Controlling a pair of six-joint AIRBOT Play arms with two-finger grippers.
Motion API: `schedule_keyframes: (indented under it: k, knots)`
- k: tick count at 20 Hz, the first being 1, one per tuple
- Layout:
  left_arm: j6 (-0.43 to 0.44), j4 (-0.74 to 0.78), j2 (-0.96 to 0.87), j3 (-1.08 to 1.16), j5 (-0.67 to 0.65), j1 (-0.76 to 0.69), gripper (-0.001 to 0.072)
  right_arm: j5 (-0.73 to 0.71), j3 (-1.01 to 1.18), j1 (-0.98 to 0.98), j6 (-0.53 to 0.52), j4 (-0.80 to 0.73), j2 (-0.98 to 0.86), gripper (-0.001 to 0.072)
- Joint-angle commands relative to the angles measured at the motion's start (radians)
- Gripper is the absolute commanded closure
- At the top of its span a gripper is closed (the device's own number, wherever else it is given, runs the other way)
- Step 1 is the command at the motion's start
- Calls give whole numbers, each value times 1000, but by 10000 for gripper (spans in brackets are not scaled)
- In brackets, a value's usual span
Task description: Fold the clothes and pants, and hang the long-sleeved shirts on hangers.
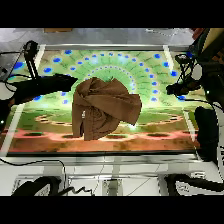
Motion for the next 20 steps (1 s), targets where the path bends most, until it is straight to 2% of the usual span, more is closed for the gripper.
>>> schedule_keyframes:
  k: [1,18,20]
  knots:
    - [0,0,1,1,0,-1,692,0,0,1,0,0,0,687]
    - [0,-1,1,1,0,-1,692,-1,0,1,0,2,0,687]
    - [-23,-9,2,1,0,-1,693,-1,0,1,0,6,0,688]
